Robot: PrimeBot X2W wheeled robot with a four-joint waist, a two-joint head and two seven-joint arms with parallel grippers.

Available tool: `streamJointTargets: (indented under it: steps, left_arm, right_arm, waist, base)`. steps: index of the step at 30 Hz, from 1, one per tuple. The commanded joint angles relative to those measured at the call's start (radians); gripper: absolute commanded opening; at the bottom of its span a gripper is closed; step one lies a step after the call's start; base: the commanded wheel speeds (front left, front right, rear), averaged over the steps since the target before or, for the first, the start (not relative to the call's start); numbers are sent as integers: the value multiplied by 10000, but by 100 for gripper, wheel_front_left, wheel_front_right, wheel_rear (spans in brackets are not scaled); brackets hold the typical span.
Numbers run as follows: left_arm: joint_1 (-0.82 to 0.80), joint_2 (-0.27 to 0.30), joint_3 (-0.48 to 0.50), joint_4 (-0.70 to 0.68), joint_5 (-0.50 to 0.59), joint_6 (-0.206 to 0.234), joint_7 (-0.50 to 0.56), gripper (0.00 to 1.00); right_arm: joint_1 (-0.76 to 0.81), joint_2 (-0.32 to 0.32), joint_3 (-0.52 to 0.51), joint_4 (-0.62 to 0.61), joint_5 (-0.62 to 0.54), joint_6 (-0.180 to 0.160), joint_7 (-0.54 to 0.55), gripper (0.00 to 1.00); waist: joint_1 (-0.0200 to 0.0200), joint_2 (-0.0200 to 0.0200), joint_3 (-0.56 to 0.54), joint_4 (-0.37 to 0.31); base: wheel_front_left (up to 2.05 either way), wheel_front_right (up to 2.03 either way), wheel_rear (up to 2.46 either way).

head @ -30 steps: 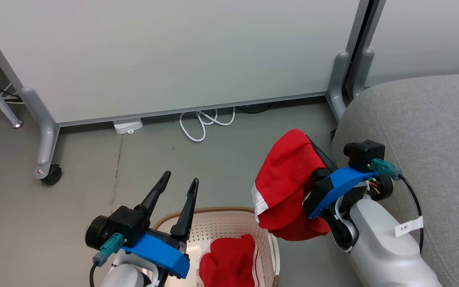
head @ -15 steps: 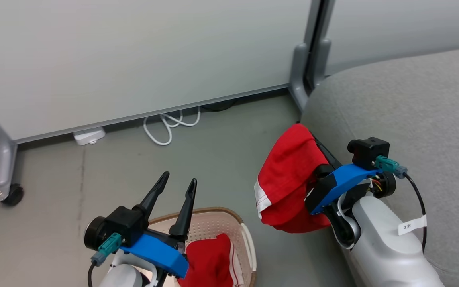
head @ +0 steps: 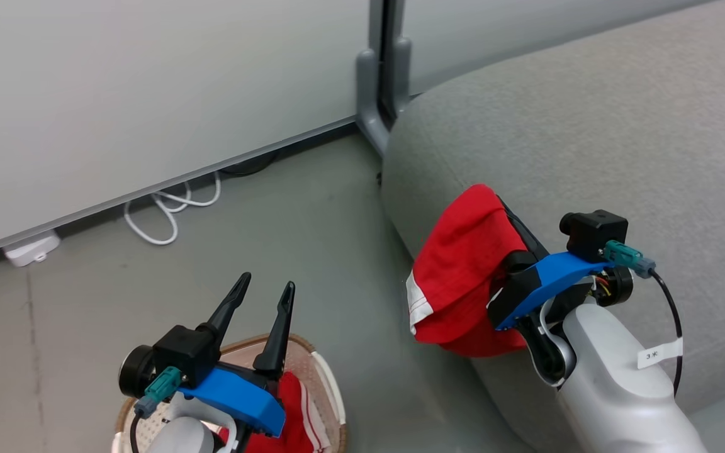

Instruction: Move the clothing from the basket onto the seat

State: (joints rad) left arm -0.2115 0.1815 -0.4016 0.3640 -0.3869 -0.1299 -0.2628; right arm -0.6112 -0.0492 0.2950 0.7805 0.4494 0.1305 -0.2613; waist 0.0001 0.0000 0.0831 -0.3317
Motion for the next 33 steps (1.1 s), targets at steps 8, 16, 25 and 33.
streamJointTargets:
  steps: [8,16,25,33]
  left_arm:
    - [117,-1,282,-175,320,-15,-31,100]
    - [101,-22,225,-218,421,-15,-31,100]
    - [-221,56,-54,-116,270,-15,-31,100]
    - [-216,104,-24,-197,269,-15,-29,100]
  right_arm:
    - [241,-23,-87,-257,45,5,-57,0]
    - [426,-20,-212,-377,20,5,-57,0]
    - [530,-17,-456,-516,-115,5,-57,0]
    - [359,-16,-375,-488,-55,3,-57,0]
  waist:
    - [-1,0,148,-1487]
    - [-1,0,167,-2110]
    - [-1,0,264,-2159]
    - [-1,0,358,-2156]
  base:
    - [0,0,0]
    - [0,0,0]
    - [0,0,0]
    - [0,0,0]
